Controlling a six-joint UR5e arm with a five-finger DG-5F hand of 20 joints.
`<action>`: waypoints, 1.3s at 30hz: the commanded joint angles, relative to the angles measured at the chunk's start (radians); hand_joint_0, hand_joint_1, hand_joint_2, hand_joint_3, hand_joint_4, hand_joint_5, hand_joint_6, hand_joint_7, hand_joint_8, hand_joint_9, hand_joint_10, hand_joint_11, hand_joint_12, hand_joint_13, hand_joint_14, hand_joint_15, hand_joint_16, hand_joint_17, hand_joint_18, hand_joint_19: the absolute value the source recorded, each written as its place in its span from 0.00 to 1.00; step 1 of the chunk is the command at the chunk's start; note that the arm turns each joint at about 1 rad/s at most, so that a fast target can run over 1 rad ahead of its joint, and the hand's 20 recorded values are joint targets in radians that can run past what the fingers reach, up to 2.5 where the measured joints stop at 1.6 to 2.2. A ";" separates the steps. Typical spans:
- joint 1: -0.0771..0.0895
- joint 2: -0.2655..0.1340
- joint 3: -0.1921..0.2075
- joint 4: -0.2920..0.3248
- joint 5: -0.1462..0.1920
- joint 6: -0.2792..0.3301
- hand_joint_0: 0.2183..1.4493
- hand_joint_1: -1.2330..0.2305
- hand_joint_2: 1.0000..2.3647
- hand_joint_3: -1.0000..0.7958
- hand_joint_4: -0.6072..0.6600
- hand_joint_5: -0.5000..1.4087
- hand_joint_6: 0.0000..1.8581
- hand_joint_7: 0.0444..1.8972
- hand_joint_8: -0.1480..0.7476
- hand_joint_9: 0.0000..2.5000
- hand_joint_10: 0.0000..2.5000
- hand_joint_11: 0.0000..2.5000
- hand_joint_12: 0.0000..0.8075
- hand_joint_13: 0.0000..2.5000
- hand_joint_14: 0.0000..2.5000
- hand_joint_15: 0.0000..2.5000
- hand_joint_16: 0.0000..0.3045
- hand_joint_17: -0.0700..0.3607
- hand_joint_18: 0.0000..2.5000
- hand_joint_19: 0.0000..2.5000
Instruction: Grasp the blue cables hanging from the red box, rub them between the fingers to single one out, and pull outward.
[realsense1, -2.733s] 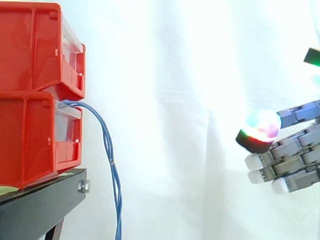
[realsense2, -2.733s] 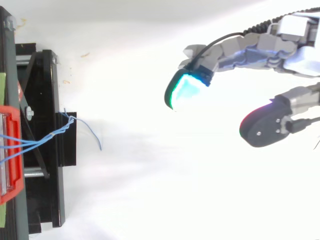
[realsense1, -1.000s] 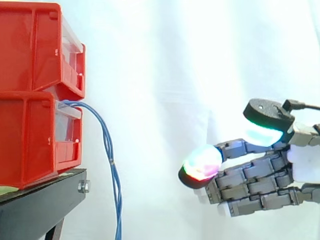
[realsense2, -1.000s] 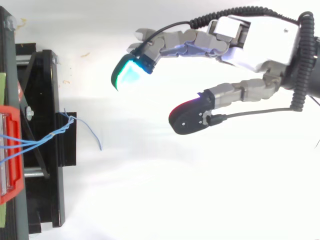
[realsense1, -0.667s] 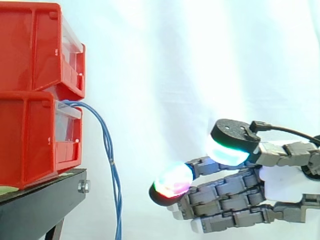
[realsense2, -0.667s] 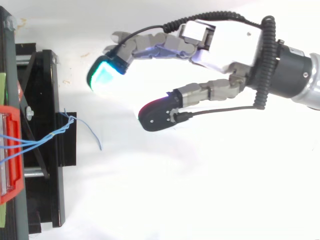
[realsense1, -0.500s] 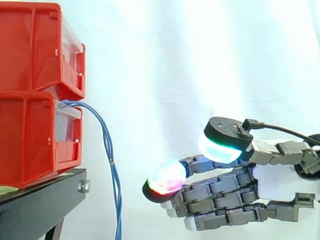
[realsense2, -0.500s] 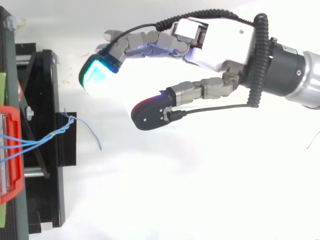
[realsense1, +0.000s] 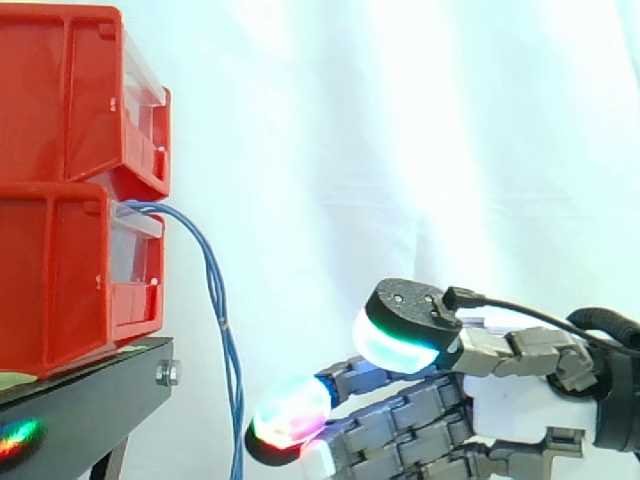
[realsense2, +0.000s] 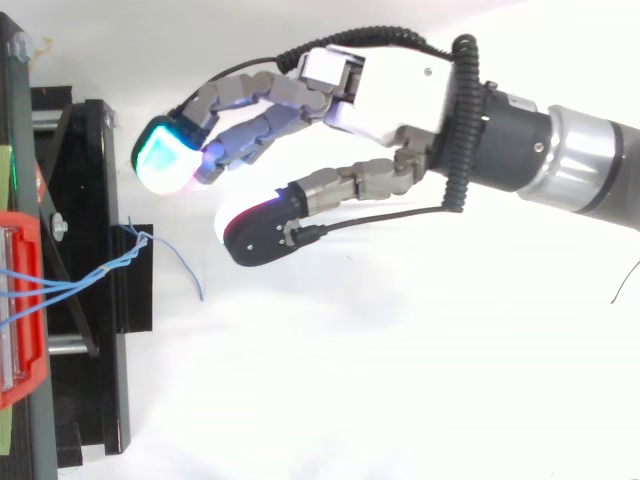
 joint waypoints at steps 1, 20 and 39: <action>-0.003 -0.032 0.043 -0.002 -0.022 0.005 0.24 0.36 0.00 0.28 0.68 0.17 0.27 0.39 0.50 0.29 0.01 0.16 0.47 0.25 0.01 0.17 0.17 0.43 0.23 0.24; 0.008 -0.079 0.099 0.035 -0.023 -0.038 0.24 0.36 0.00 0.28 0.69 0.18 0.27 0.40 0.50 0.29 0.01 0.16 0.48 0.24 0.01 0.16 0.17 0.43 0.22 0.23; 0.024 -0.174 0.214 0.059 -0.051 -0.033 0.26 0.37 0.00 0.28 0.71 0.19 0.27 0.45 0.50 0.34 0.01 0.20 0.47 0.25 0.01 0.16 0.16 0.42 0.22 0.24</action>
